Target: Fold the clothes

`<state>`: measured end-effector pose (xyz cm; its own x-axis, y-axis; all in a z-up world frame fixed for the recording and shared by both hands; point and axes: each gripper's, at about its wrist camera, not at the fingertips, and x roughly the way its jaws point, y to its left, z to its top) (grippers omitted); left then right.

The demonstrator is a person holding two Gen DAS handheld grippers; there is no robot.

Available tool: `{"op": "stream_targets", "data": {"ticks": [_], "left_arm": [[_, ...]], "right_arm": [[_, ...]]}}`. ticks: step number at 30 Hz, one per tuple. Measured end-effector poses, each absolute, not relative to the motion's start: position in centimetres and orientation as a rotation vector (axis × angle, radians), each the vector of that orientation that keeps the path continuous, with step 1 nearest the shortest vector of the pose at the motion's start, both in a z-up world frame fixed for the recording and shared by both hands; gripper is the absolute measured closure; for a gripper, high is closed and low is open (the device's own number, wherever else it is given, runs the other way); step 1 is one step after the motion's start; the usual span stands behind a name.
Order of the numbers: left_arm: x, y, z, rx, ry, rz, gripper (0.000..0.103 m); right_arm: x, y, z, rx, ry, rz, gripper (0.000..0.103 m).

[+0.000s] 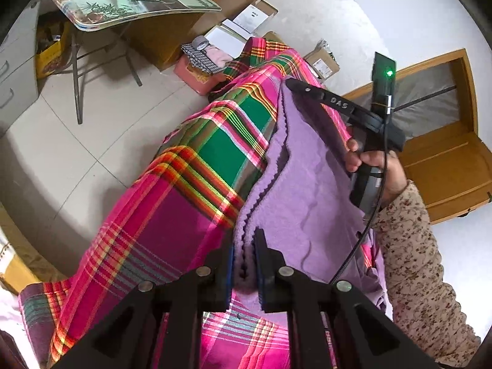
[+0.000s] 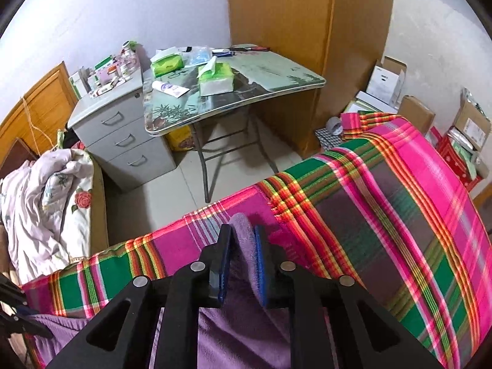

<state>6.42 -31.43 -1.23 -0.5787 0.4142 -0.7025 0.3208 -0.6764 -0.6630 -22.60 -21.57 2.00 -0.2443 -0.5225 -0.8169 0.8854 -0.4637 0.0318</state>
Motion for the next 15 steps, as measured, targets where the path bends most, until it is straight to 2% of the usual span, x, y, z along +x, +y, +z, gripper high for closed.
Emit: {"op": "stream_targets", "data": {"ticks": [3, 10, 13, 15], "left_arm": [[6.7, -30.8, -0.3, -1.441, -1.167, 2.499, 0.088], [9.1, -30.5, 2.6, -1.386, -1.1, 2.6, 0.087], [9.8, -29.2, 4.5, -1.343, -0.995, 2.659, 0.085], [9.8, -27.7, 5.9, -1.301, -0.892, 2.67, 0.083]], "right_arm": [[-21.6, -19.8, 4.7, 0.933, 0.554, -1.896, 0.075], [-19.2, -11.2, 12.0, 0.882, 0.423, -1.993, 0.071], [-16.8, -6.0, 14.1, 0.852, 0.4, -2.053, 0.065], [-15.0, -2.2, 15.1, 0.84, 0.395, -2.098, 0.064]]}}
